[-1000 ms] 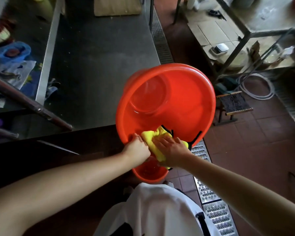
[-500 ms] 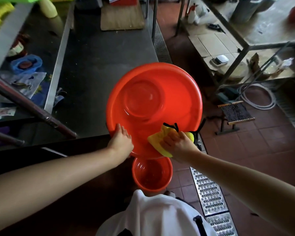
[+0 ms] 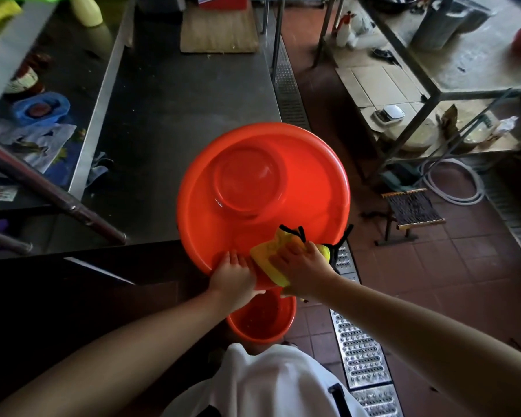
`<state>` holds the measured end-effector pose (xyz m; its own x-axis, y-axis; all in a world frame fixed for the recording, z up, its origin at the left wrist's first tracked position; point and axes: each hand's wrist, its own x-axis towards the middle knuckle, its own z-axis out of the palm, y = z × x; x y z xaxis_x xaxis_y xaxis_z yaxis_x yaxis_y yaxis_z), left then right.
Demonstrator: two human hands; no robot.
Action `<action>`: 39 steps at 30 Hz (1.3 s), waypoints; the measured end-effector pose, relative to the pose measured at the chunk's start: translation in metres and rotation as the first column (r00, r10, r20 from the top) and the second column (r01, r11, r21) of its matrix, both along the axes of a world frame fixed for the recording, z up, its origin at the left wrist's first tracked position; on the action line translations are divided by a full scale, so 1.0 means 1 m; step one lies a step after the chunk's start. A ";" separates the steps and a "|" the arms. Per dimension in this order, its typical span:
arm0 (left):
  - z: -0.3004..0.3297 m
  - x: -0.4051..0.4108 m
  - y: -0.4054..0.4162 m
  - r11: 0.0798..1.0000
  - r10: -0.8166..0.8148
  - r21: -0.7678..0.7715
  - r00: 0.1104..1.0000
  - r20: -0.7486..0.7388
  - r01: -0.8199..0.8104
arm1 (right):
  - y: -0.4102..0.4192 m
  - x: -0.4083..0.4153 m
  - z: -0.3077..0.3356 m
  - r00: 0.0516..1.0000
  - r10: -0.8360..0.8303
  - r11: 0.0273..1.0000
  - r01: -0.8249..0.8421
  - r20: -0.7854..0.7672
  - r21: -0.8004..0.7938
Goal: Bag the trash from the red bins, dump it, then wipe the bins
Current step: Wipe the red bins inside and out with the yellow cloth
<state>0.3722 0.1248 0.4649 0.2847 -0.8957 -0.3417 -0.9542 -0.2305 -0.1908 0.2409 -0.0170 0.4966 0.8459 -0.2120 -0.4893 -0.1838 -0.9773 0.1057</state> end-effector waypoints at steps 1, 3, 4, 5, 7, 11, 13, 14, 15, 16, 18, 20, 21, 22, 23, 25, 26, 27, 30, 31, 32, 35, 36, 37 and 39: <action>0.001 0.000 0.000 1.000 -0.008 -0.006 1.000 -0.002 0.008 | 0.003 0.004 -0.001 0.999 -0.049 0.999 0.049 0.015 0.024; 0.004 0.001 0.001 1.000 -0.022 -0.019 1.000 -0.003 0.022 | 0.009 0.010 -0.005 0.992 -0.107 0.993 0.103 0.063 0.062; 0.005 0.002 0.003 0.999 -0.030 -0.018 1.000 0.001 0.030 | 0.010 0.012 -0.008 0.991 -0.114 0.992 0.109 0.064 0.070; 0.006 0.002 0.004 0.999 -0.040 -0.014 0.999 0.011 0.040 | 0.011 0.013 -0.012 0.993 -0.105 0.993 0.102 0.055 0.067; 0.006 0.003 0.008 0.999 -0.051 -0.003 0.998 0.021 0.051 | 0.004 0.014 -0.016 0.994 -0.104 0.993 0.101 0.042 0.059; 0.010 -0.001 0.009 0.999 -0.047 0.025 0.996 0.078 0.046 | -0.029 0.024 -0.019 0.981 -0.192 0.979 0.189 -0.036 -0.073; 0.014 -0.004 0.009 0.999 -0.034 0.032 0.994 0.107 0.030 | -0.040 0.028 -0.020 0.965 -0.245 0.962 0.231 -0.090 -0.146; 0.015 -0.004 0.009 0.999 -0.031 0.034 0.994 0.109 0.027 | -0.040 0.030 -0.021 0.957 -0.274 0.955 0.259 -0.094 -0.147; 0.015 -0.005 0.009 0.999 -0.034 0.042 0.994 0.102 0.030 | -0.037 0.031 -0.023 0.949 -0.300 0.950 0.288 -0.093 -0.120; 0.016 -0.005 0.010 0.998 -0.045 0.053 0.995 0.092 0.040 | -0.029 0.033 -0.026 0.942 -0.323 0.946 0.318 -0.091 -0.069; 0.016 -0.005 0.011 0.994 -0.083 0.076 0.993 0.086 0.076 | -0.008 0.037 -0.031 0.932 -0.351 0.932 0.357 -0.092 0.058; 0.017 -0.002 0.012 0.990 -0.104 0.100 0.992 0.078 0.096 | 0.009 0.039 -0.037 0.937 -0.342 0.925 0.349 -0.068 0.152; 0.017 0.000 0.014 0.989 -0.107 0.112 0.992 0.070 0.099 | 0.012 0.037 -0.040 0.947 -0.317 0.932 0.320 -0.045 0.168; 0.018 0.002 0.015 0.987 -0.114 0.119 0.991 0.066 0.106 | 0.009 0.033 -0.042 0.961 -0.278 0.948 0.277 -0.017 0.158; 0.018 0.003 0.016 0.986 -0.124 0.120 0.990 0.067 0.115 | 0.002 0.029 -0.044 0.973 -0.232 0.966 0.229 0.011 0.119; 0.021 0.002 0.015 0.984 -0.138 0.121 0.988 0.067 0.130 | -0.021 0.022 -0.047 0.977 -0.212 0.977 0.212 0.018 0.005; 0.023 0.000 0.013 0.984 -0.142 0.118 0.988 0.065 0.134 | -0.033 0.020 -0.047 0.972 -0.233 0.971 0.232 -0.007 -0.055; 0.024 -0.003 0.011 0.984 -0.143 0.114 0.988 0.066 0.135 | -0.043 0.020 -0.046 0.966 -0.257 0.962 0.252 -0.032 -0.110; 0.026 -0.011 0.004 0.984 -0.132 0.127 0.989 0.065 0.123 | -0.042 0.026 -0.049 0.940 -0.341 0.935 0.336 -0.031 -0.114; 0.026 -0.013 0.002 0.983 -0.132 0.133 0.989 0.064 0.123 | -0.033 0.031 -0.050 0.923 -0.385 0.922 0.384 -0.017 -0.043; 0.026 -0.013 0.001 0.983 -0.132 0.139 0.989 0.065 0.122 | -0.022 0.038 -0.052 0.908 -0.420 0.907 0.420 -0.013 0.042; 0.022 -0.011 0.000 0.981 -0.122 0.159 0.991 0.062 0.111 | 0.004 0.054 -0.057 0.906 -0.421 0.877 0.419 -0.040 0.235; 0.021 -0.009 0.001 0.980 -0.125 0.161 0.990 0.061 0.114 | 0.005 0.055 -0.058 0.918 -0.394 0.883 0.391 -0.043 0.257; 0.021 -0.008 0.003 0.979 -0.131 0.164 0.990 0.059 0.120 | 0.002 0.052 -0.057 0.933 -0.359 0.899 0.356 -0.038 0.256; 0.020 -0.004 0.006 0.979 -0.141 0.154 0.988 0.055 0.131 | -0.017 0.044 -0.059 0.954 -0.301 0.938 0.297 -0.001 0.177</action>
